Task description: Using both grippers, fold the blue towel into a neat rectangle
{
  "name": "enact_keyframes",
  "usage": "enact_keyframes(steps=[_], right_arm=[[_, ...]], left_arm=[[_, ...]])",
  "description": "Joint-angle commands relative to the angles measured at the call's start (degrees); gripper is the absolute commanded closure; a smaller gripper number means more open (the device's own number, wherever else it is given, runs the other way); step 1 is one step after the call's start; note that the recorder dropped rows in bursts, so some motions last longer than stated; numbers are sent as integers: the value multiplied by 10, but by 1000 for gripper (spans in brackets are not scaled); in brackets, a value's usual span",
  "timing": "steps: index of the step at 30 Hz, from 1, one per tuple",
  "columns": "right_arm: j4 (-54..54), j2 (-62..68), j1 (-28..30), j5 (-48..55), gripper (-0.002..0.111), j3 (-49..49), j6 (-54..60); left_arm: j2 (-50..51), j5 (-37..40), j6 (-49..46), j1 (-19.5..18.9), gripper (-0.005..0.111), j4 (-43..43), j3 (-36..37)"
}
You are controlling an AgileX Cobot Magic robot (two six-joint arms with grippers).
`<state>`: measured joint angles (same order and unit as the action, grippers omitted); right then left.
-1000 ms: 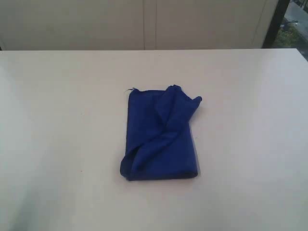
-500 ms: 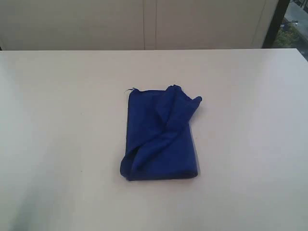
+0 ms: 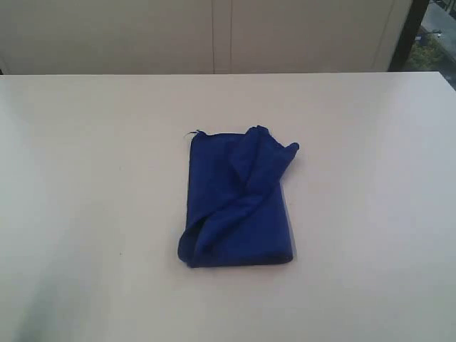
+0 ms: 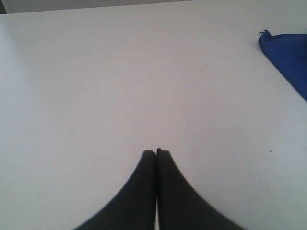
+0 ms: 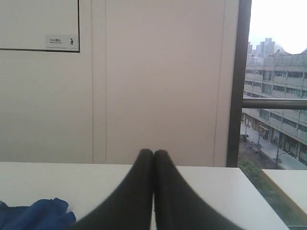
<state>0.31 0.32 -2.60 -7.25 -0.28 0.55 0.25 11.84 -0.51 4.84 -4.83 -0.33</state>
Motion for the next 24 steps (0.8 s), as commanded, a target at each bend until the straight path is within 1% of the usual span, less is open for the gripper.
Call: enact_keyframes(steps=[1, 3, 5, 9, 11, 13, 16, 24], right_arm=[[1, -3, 3, 61, 108, -15, 6], [1, -3, 3, 124, 108, -49, 6], [1, 11, 3, 159, 108, -77, 7], [-3, 106, 3, 243, 108, -171, 5], [-3, 184, 3, 326, 108, -248, -24], [1, 244, 3, 363, 108, -303, -25], [1, 295, 3, 345, 108, -338, -24], [-3, 303, 3, 332, 108, -333, -25]], left_arm=[[-3, -2, 5, -1, 107, -2, 3], [-3, -2, 5, -1, 107, -2, 3], [-3, -2, 5, -1, 107, -2, 3], [-3, -2, 5, -1, 107, -2, 3], [-3, -2, 5, -1, 107, -2, 3], [-3, -2, 5, -1, 107, -2, 3], [-3, -2, 5, -1, 107, -2, 3], [-3, -2, 5, -1, 107, -2, 3]])
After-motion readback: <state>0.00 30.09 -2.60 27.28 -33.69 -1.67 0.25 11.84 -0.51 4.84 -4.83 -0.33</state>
